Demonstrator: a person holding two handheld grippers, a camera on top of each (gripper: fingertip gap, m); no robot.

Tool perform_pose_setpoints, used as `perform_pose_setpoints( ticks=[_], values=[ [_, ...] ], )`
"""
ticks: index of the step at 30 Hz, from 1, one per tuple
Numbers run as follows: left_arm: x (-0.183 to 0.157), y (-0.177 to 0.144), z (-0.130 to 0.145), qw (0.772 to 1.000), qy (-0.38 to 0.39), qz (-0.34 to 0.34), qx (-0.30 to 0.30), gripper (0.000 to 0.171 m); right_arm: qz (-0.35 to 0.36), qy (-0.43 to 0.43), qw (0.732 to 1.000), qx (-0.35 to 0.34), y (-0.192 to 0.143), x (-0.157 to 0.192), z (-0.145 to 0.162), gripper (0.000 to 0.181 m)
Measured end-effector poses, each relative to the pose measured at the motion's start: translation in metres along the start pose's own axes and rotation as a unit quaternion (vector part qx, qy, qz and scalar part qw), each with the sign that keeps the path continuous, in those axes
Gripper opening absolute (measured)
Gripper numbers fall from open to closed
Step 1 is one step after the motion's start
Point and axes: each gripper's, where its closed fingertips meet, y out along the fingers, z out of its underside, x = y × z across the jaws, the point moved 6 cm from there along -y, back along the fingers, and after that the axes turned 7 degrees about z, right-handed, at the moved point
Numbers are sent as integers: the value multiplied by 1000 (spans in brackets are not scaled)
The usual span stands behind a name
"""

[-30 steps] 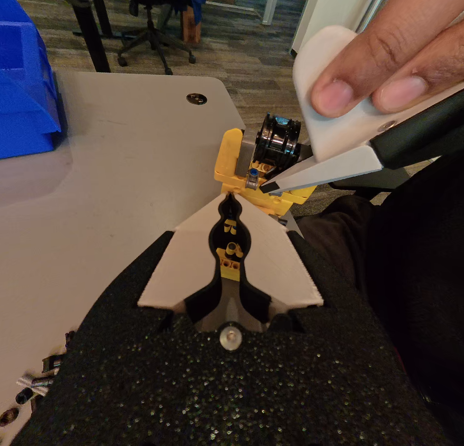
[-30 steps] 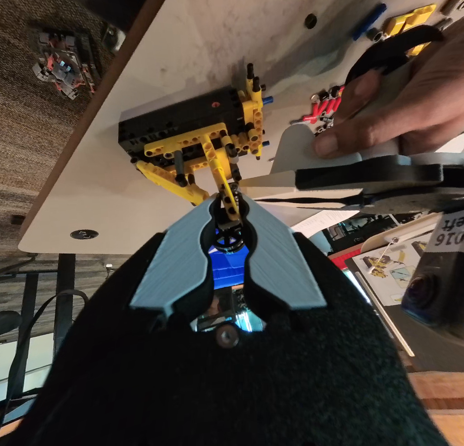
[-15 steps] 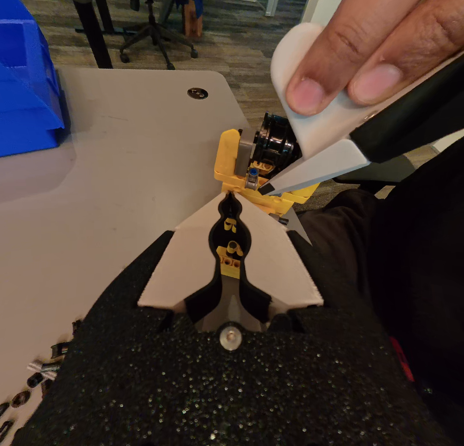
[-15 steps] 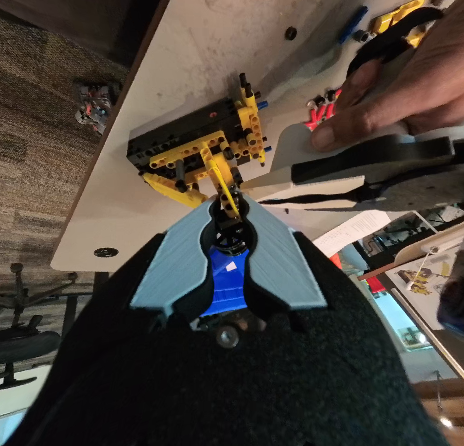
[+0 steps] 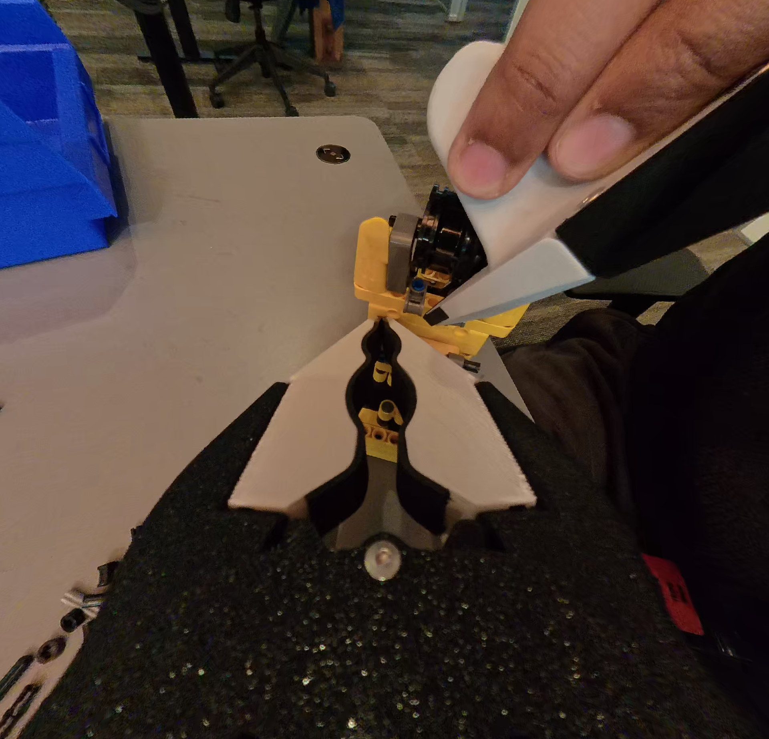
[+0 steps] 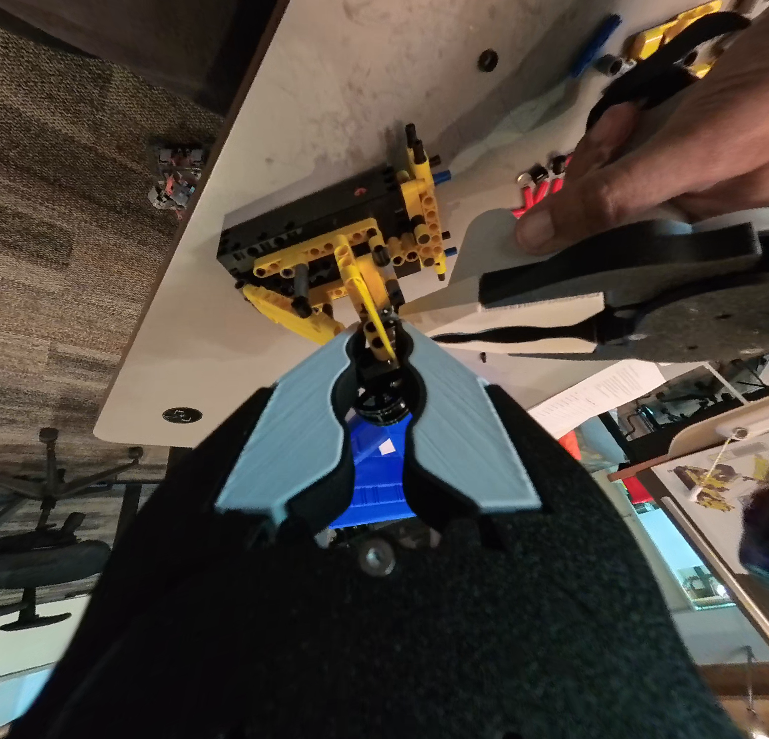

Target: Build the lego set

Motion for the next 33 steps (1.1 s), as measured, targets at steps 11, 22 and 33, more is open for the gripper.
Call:
perform_pose_setpoints(
  ticks=[11, 22, 33],
  values=[
    [-1, 0, 0, 1000, 13, -10, 4, 0, -5, 16, 1000, -3, 1, 0, 0, 10],
    [3, -5, 1, 999, 17, -29, 10, 0, 14, 32, 999, 1, 4, -3, 1, 9],
    [5, -6, 3, 1000, -5, -21, -10, 0, -49, 24, 998, -29, 7, -13, 5, 10]
  ],
)
